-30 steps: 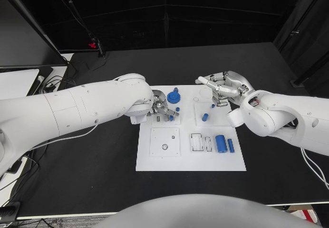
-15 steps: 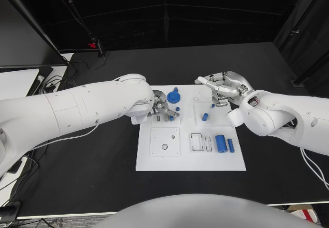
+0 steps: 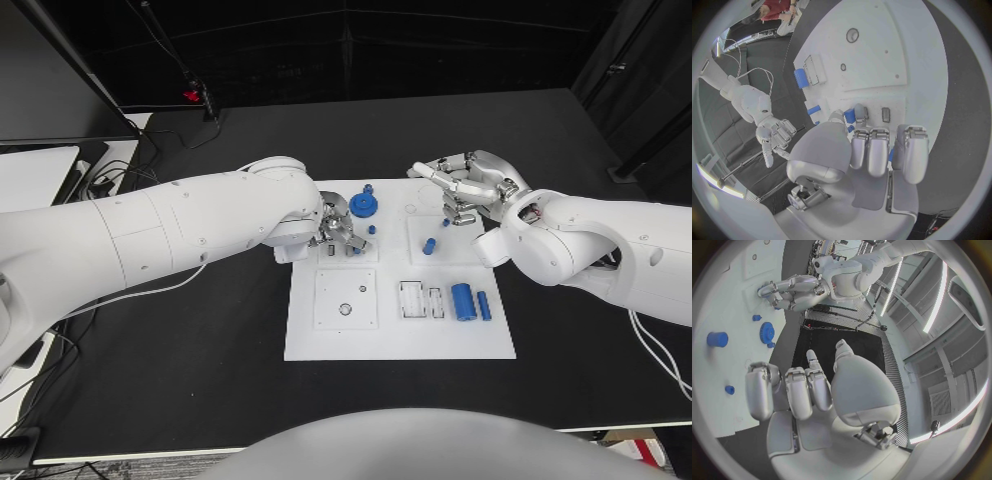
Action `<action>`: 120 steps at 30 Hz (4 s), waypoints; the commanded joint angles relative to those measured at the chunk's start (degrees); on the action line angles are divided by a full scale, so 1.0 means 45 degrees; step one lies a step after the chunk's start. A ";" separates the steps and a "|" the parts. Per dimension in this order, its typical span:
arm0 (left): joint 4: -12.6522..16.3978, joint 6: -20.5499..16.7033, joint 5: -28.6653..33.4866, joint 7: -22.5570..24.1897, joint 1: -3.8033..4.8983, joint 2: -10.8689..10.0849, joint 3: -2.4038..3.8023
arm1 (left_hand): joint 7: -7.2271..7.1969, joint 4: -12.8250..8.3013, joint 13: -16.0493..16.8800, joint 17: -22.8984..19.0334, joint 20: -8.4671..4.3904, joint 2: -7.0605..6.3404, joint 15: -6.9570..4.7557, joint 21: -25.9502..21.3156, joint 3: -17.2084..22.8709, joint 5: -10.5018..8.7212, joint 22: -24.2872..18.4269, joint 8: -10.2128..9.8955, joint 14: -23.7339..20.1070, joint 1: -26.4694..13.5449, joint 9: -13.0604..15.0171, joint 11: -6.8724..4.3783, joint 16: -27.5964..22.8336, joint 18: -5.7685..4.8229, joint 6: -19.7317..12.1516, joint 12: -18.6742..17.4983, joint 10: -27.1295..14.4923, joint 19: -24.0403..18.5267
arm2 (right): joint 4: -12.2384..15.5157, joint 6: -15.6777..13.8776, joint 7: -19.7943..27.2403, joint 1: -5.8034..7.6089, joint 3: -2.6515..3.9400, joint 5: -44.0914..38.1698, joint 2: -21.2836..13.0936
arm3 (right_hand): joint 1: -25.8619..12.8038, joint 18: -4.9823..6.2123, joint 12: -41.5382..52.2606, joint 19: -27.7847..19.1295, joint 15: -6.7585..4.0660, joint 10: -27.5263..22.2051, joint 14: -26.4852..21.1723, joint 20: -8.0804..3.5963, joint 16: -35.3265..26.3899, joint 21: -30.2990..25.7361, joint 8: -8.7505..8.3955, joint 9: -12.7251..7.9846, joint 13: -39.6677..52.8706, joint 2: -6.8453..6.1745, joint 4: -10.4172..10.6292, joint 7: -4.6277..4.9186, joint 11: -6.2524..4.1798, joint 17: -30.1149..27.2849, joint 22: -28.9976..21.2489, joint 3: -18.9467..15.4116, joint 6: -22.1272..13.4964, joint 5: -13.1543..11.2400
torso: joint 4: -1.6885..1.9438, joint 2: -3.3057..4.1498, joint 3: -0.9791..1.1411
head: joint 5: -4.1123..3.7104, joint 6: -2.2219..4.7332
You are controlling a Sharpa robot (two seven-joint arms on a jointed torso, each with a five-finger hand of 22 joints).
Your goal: Assemble the parts on the task board
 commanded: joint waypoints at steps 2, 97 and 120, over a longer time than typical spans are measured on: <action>-0.0024 0.0048 -0.0045 0.0138 0.0009 0.0023 0.0012 | -0.0037 -0.0001 0.3358 0.3353 -0.0122 0.0763 -0.0098 0.0040 0.0403 0.0538 0.3353 -0.0158 0.1356 0.1434 0.0135 -0.0095 0.0011 -0.0082 0.0082 0.0037 0.1356 0.1328 | -0.0010 0.0152 -0.0012 -0.0003 0.0003 0.0033 0.0023 | 0.0024 0.0238 0.0032 -0.0081 0.0094 0.1326 0.1368 0.0034 0.0031 -0.0073 0.0064 0.0004 0.3352 0.0092 -0.0009 0.0083 0.0070 0.3352 0.2572 -0.0102 -0.0109 0.0033 | 0.0010 0.0001 -0.0007 | -0.0019 0.0005; -0.0449 0.0290 -0.0047 0.0127 0.0002 0.0233 0.0013 | 0.0124 0.0063 0.3358 0.3353 -0.0035 -0.0105 0.0011 0.0040 0.0153 -0.2957 0.3353 -0.1242 0.1356 -0.1525 0.2330 0.0055 0.0011 -0.0082 0.0545 0.0037 0.1356 0.1328 | -0.0168 0.0188 -0.0436 -0.0082 -0.0012 0.0033 0.0071 | 0.0179 0.0246 0.0032 -0.0094 0.0113 0.1326 0.1368 0.0054 0.0031 -0.0107 0.0227 0.0012 0.3352 0.0304 -0.0040 0.0104 0.0090 0.3352 0.2564 -0.0179 -0.0272 0.0082 | -0.0005 0.0006 -0.0009 | -0.0097 -0.0049; -0.0438 0.0402 -0.0046 0.0240 -0.0009 0.0300 0.0013 | 0.0119 -0.0014 0.3358 0.3353 0.0010 0.0033 0.0046 0.0040 -0.0158 -0.2845 0.3353 -0.1371 0.1356 -0.1590 0.2546 0.0059 0.0011 -0.0082 0.0532 0.0037 0.1356 0.1328 | -0.0216 0.0174 -0.0512 -0.0103 -0.0015 0.0033 0.0117 | 0.0196 0.0264 0.0032 -0.0143 0.0114 0.1326 0.1368 0.0056 0.0031 -0.0163 0.0261 0.0014 0.3352 0.0364 -0.0025 0.0105 0.0092 0.3352 0.2538 -0.0190 -0.0296 0.0070 | 0.0001 0.0003 -0.0003 | -0.0097 -0.0108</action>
